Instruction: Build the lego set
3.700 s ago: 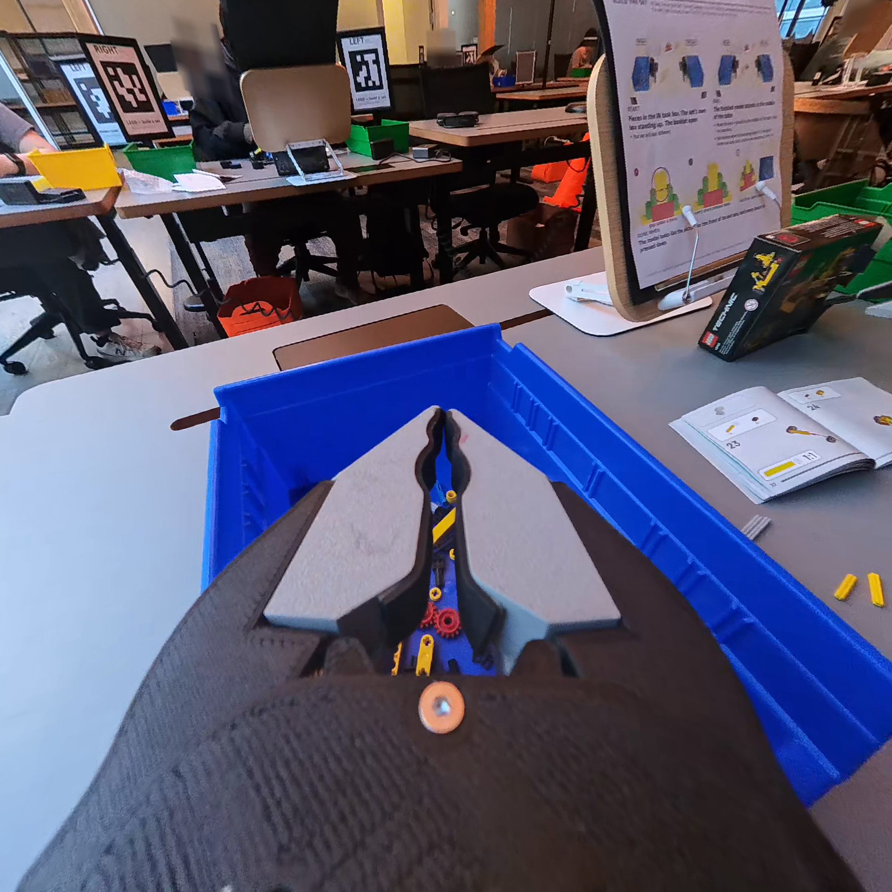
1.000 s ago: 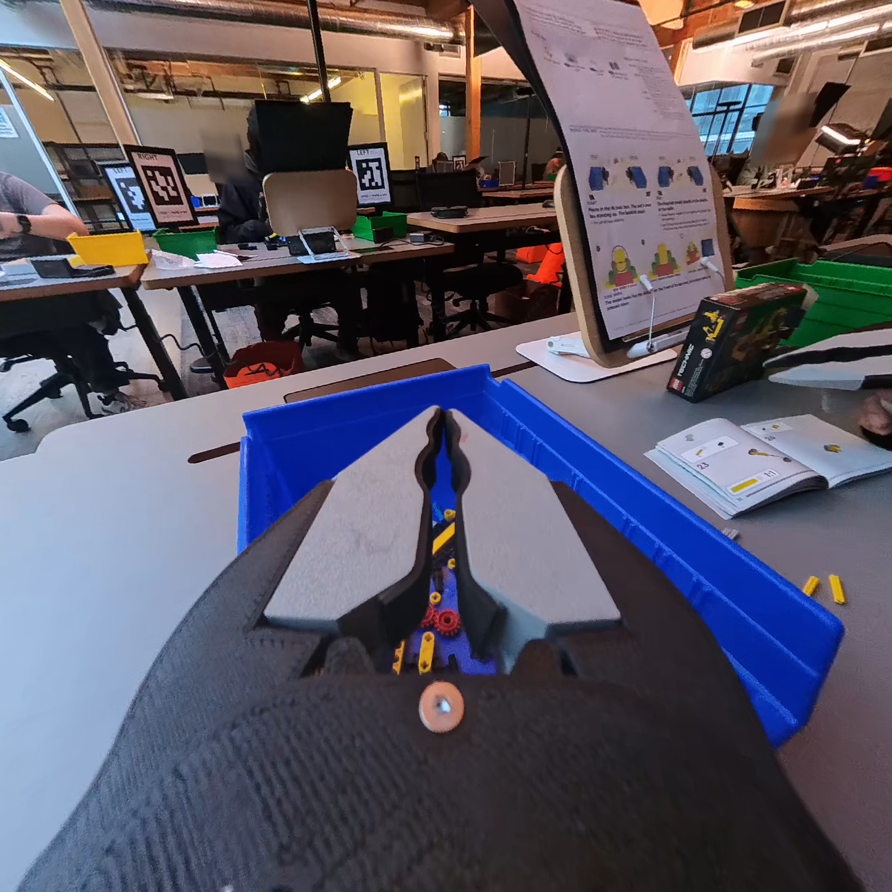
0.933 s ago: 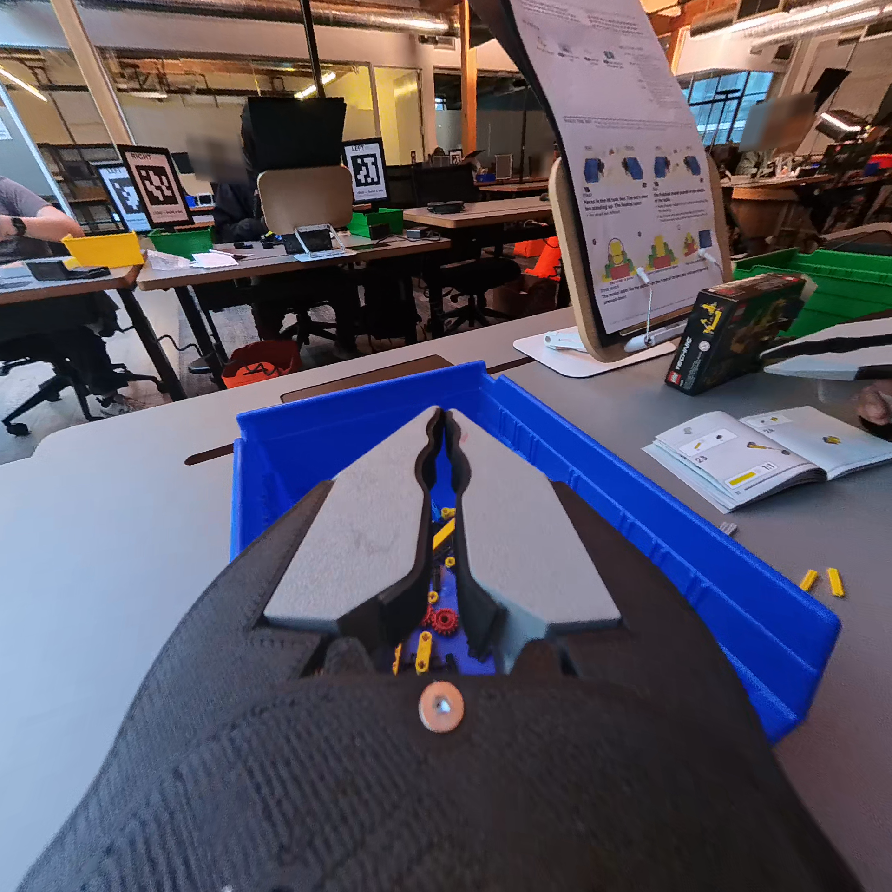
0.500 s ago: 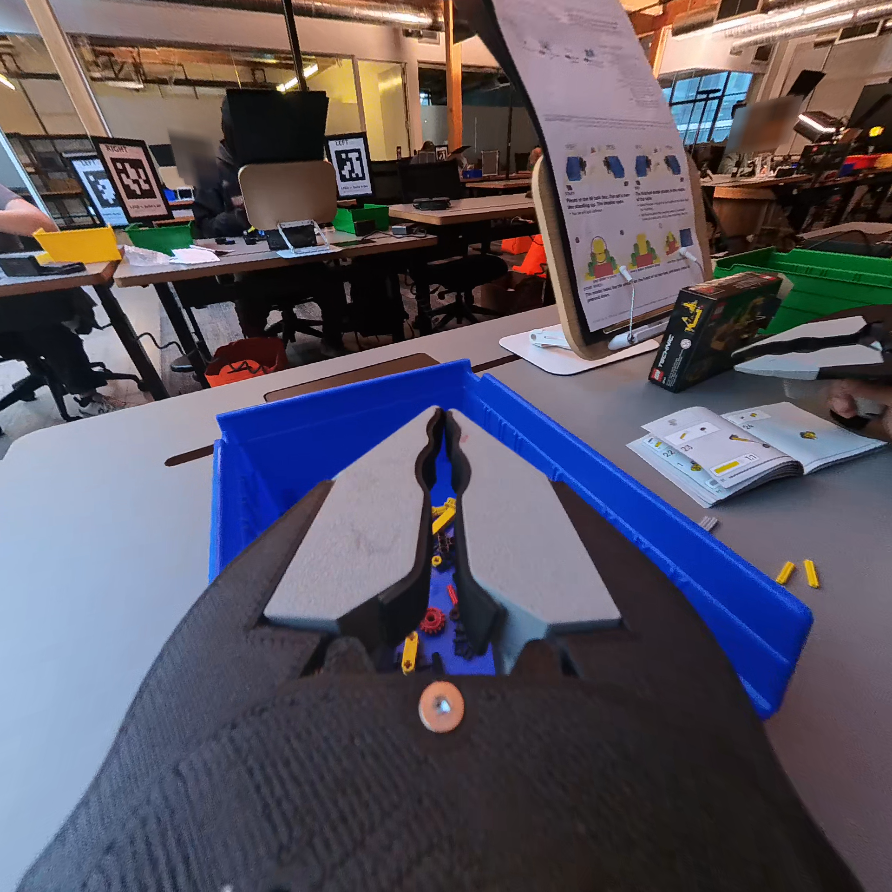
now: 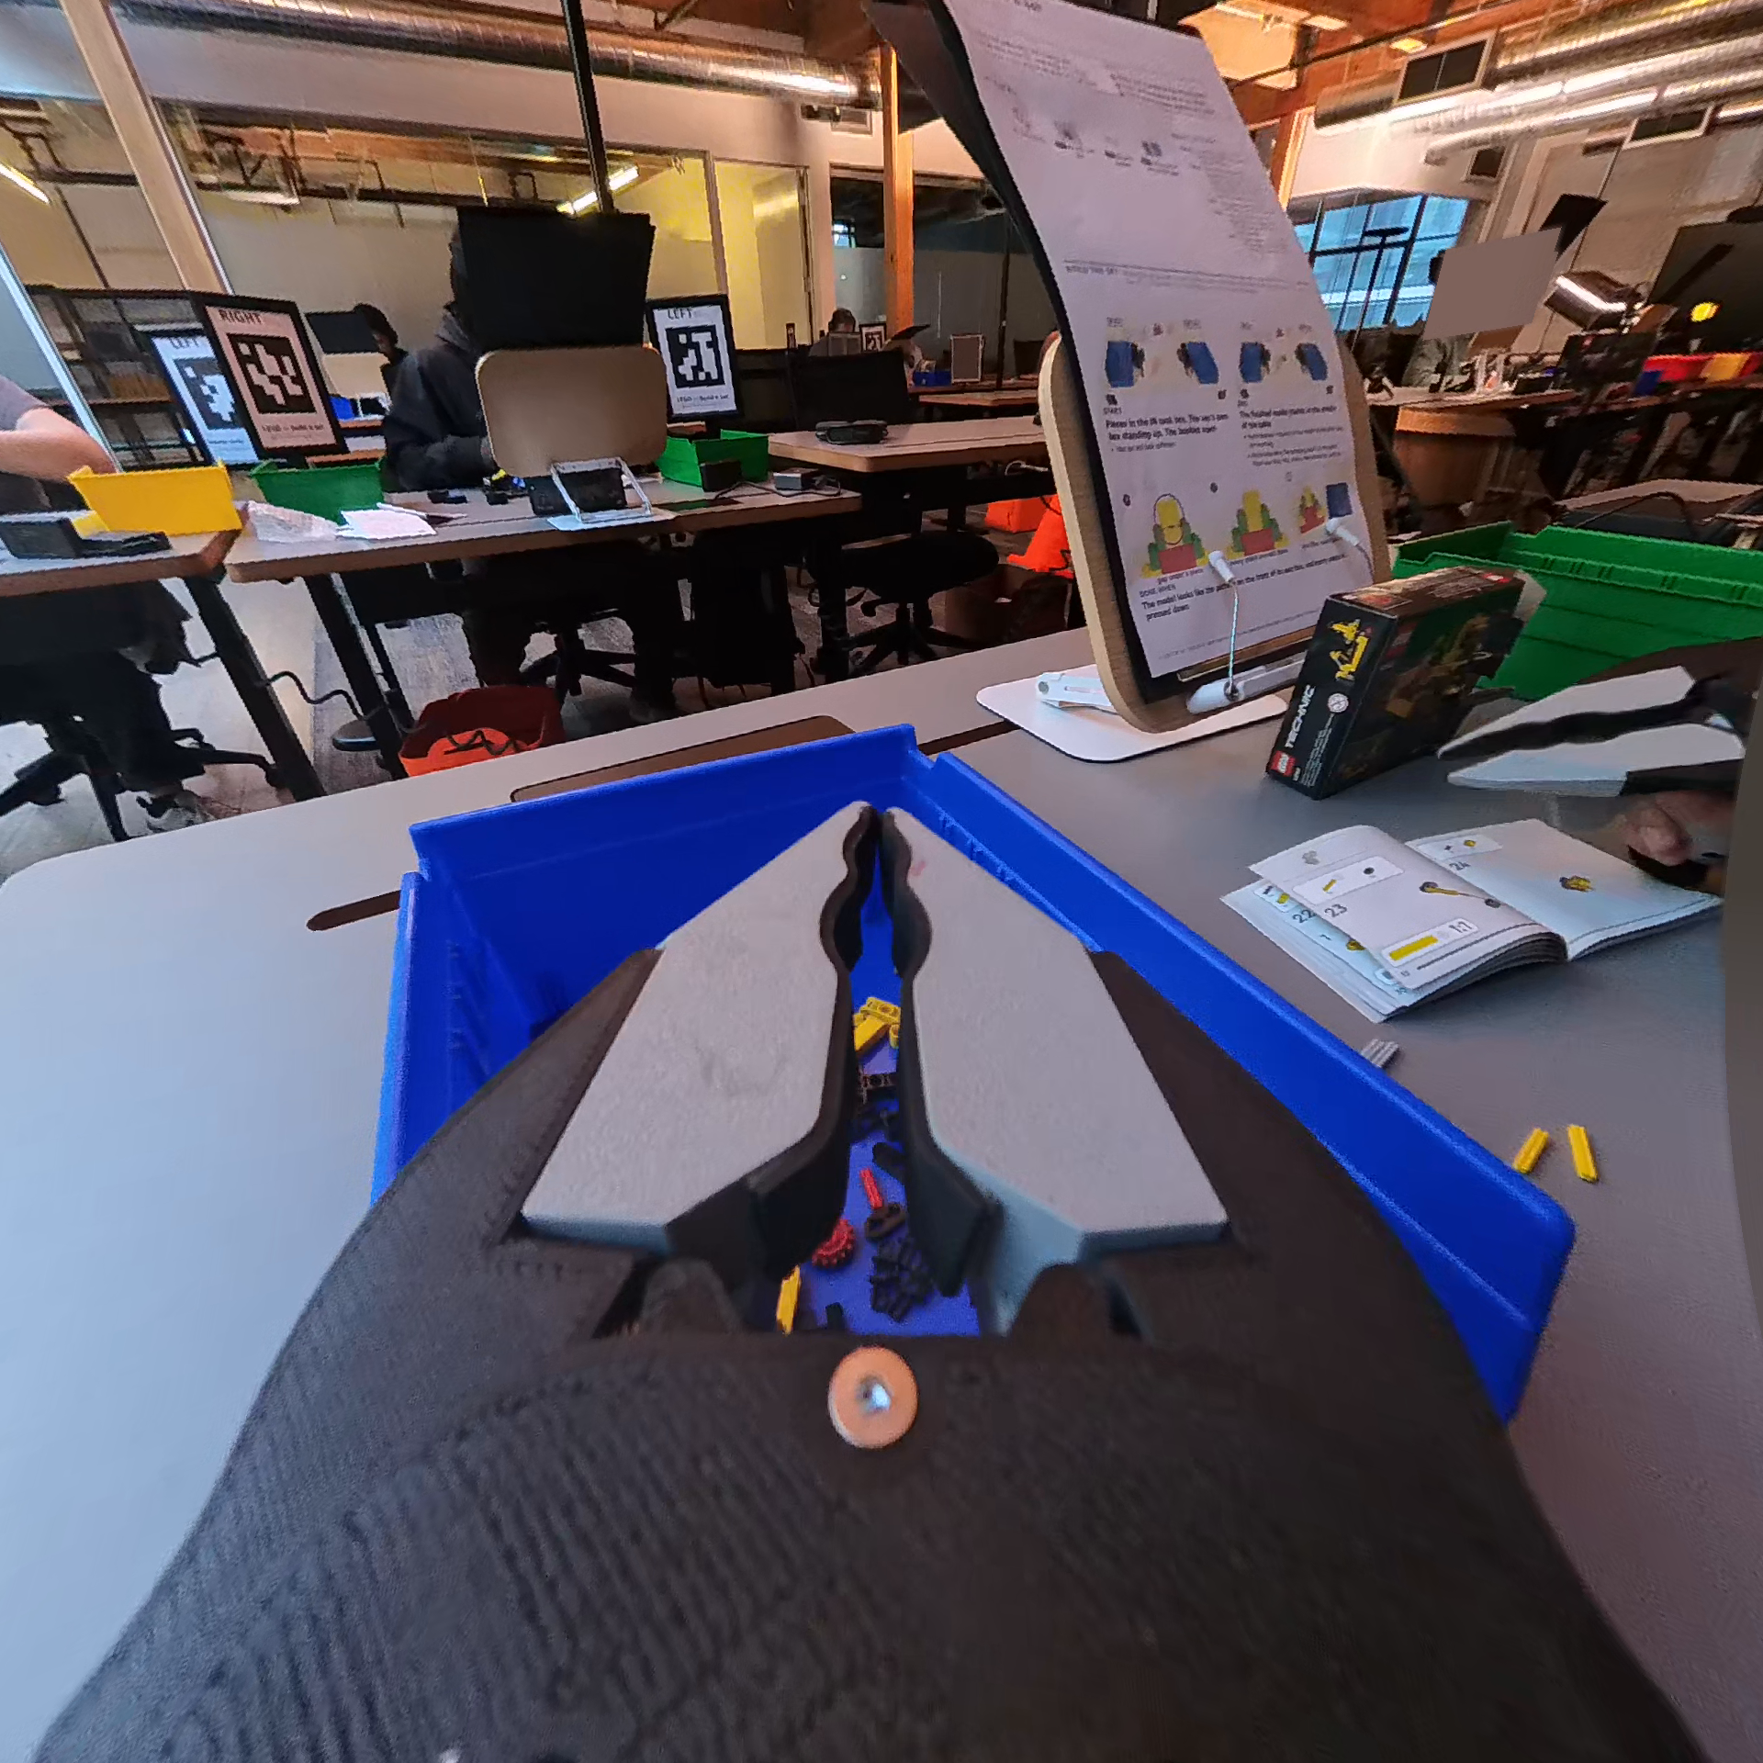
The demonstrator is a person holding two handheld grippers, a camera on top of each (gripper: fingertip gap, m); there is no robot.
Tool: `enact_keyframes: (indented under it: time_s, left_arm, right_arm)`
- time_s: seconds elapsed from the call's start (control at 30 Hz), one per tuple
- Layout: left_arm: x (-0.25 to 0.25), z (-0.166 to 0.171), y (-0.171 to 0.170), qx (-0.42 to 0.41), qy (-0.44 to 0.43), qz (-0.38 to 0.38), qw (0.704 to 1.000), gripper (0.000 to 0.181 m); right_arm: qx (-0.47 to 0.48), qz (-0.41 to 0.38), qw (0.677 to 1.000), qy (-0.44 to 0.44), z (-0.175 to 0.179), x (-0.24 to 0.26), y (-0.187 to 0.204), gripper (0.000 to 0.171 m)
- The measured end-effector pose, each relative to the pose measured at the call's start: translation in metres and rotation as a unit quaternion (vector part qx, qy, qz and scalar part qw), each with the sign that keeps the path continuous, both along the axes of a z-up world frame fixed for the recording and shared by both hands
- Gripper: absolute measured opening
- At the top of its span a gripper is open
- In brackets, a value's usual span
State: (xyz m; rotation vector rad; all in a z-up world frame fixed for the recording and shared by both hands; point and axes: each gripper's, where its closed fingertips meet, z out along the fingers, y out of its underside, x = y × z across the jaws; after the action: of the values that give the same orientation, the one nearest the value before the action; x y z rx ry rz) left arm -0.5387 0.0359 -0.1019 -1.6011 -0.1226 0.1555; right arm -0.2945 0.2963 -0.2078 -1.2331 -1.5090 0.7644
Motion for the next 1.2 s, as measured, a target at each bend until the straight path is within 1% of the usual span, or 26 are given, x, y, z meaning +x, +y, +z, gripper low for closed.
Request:
enact_keyframes:
  time_s: [0.2,0.43,0.83,1.03,1.1,1.2]
  left_arm:
    - [0.002,-0.005,0.004,0.001,-0.026,-0.016,1.000,0.000]
    - [0.005,-0.002,0.003,-0.007,-0.014,-0.012,1.000,0.000]
    - [0.000,0.001,-0.002,0.011,-0.025,-0.001,1.000,0.000]
    - [0.006,-0.010,0.005,0.001,-0.047,-0.029,0.998,0.000]
    - [0.006,-0.010,0.001,0.007,-0.047,-0.025,0.999,0.000]
    - [0.004,0.001,-0.010,0.032,-0.044,-0.017,0.998,0.000]
  right_arm:
    - [-0.028,-0.001,1.000,0.008,0.002,0.003,0.002,0.010]
    - [-0.048,0.008,0.999,0.019,0.006,0.010,-0.003,0.010]
    - [-0.041,0.024,0.999,0.004,0.000,0.003,-0.011,0.009]
    - [-0.039,0.016,0.999,0.004,0.000,0.000,-0.006,0.009]
    - [-0.045,0.013,0.999,0.008,0.001,0.003,-0.005,0.009]
    - [-0.053,0.014,0.998,0.021,0.007,0.010,-0.007,0.009]
